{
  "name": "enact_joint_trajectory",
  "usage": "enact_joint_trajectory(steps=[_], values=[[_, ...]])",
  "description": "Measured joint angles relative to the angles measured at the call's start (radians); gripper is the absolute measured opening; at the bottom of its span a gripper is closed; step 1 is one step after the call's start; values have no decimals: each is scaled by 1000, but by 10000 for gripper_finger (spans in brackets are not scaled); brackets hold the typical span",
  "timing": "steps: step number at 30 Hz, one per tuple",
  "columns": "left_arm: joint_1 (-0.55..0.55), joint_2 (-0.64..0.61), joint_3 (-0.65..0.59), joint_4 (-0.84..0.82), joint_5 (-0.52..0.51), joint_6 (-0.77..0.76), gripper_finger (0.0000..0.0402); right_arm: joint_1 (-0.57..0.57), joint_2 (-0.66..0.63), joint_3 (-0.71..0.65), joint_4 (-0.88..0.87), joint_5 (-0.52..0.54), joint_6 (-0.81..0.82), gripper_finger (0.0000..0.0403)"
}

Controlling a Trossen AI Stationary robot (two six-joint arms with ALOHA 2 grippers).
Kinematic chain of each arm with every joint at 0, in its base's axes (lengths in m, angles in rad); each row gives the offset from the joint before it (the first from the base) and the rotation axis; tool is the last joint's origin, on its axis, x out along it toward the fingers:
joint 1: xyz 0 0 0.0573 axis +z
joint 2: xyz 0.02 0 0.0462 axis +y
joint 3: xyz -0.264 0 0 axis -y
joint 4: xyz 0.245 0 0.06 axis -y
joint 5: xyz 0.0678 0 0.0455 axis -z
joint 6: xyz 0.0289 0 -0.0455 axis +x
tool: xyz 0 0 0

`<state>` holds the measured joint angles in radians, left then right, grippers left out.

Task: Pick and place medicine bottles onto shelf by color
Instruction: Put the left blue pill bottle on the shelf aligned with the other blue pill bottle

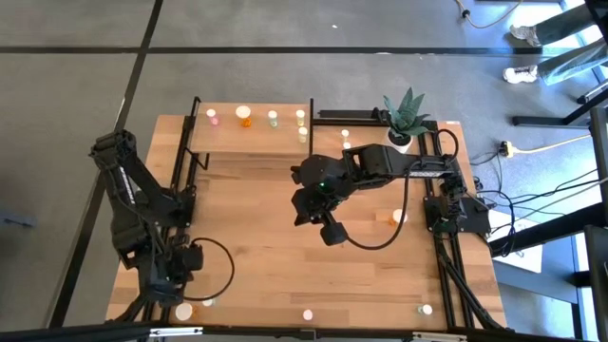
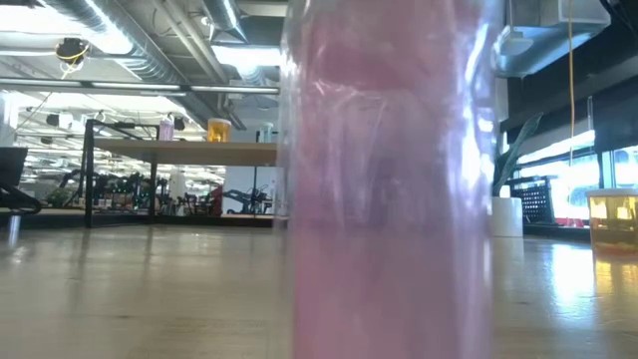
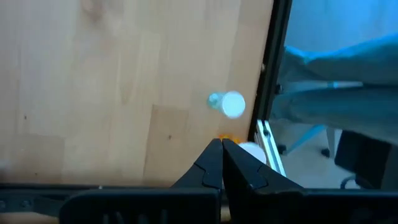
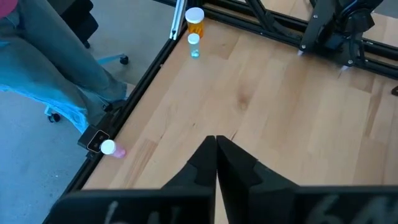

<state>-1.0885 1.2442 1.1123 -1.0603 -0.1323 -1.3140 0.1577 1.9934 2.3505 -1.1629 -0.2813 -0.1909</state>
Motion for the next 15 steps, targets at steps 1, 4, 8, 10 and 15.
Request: enact_joint_trajectory(steps=[1,4,8,10,15], values=[[0,0,0,0,-20,-9,0,0,0,0,0,0,0,16],[0,1,0,0,-71,-33,0,0,0,0,0,0,-1,16],[0,1,0,-6,-87,-101,0,0,0,0,0,0,-1,14],[0,1,0,-5,-91,-129,0,0,0,0,0,0,-1,14],[0,2,0,8,-93,-177,0,0,0,0,0,0,-1,14]])
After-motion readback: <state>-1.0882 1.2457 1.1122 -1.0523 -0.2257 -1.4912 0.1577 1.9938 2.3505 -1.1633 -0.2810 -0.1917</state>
